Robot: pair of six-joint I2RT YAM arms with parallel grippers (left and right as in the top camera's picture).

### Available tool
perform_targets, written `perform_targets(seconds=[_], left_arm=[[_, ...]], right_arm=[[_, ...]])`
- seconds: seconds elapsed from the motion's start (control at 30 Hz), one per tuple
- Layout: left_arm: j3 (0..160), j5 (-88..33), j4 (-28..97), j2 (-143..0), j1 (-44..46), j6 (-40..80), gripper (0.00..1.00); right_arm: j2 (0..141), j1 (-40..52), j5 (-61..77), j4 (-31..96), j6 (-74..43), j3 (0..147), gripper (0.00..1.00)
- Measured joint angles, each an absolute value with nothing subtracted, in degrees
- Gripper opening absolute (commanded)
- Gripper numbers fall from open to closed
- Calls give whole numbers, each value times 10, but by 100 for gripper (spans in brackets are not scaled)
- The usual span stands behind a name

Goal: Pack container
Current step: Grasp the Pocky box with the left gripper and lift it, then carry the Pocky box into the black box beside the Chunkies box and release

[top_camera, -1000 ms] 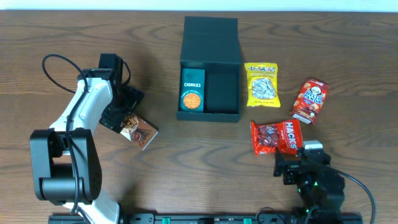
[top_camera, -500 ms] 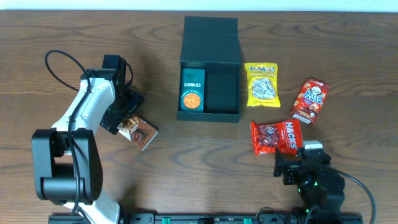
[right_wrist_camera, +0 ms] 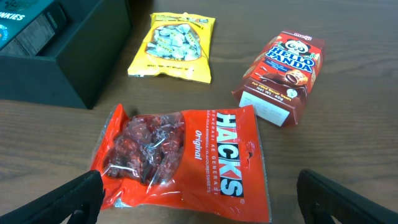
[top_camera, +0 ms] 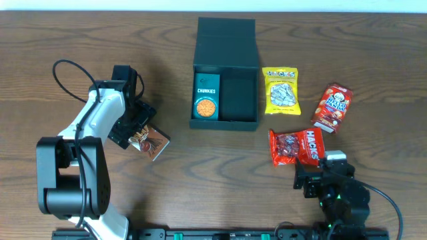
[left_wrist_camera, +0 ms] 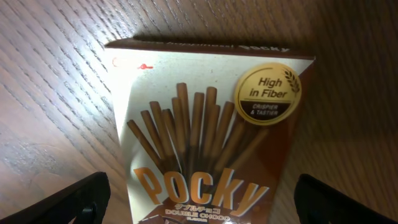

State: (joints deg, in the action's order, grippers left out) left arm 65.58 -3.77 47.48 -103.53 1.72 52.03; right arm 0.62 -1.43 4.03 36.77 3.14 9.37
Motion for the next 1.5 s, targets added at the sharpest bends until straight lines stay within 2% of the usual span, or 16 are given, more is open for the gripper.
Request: perform_targets(seconds=[0.33, 0.43, 0.57, 0.7, 0.93, 1.13, 1.27, 1.5], left_arm=[[656, -69, 458, -1083, 17, 520, 96], [656, -73, 458, -1083, 17, 520, 100], [656, -73, 458, -1083, 17, 514, 87], [656, -74, 458, -1083, 17, 511, 79], [658, -76, 459, -1083, 17, 509, 72], [693, -75, 463, -1083, 17, 490, 71], [740, -75, 474, -1083, 20, 472, 66], [827, -73, 487, -1083, 55, 427, 66]], right_arm=[[6, -14, 40, 368, 31, 94, 99], [6, -14, 40, 368, 32, 94, 99], [6, -14, 40, 368, 32, 94, 99], [6, -14, 40, 368, 31, 94, 99], [6, -14, 40, 368, 31, 94, 99], [6, -14, 40, 368, 32, 94, 99], [6, -14, 40, 368, 32, 94, 99], [6, -14, 40, 368, 31, 94, 99]])
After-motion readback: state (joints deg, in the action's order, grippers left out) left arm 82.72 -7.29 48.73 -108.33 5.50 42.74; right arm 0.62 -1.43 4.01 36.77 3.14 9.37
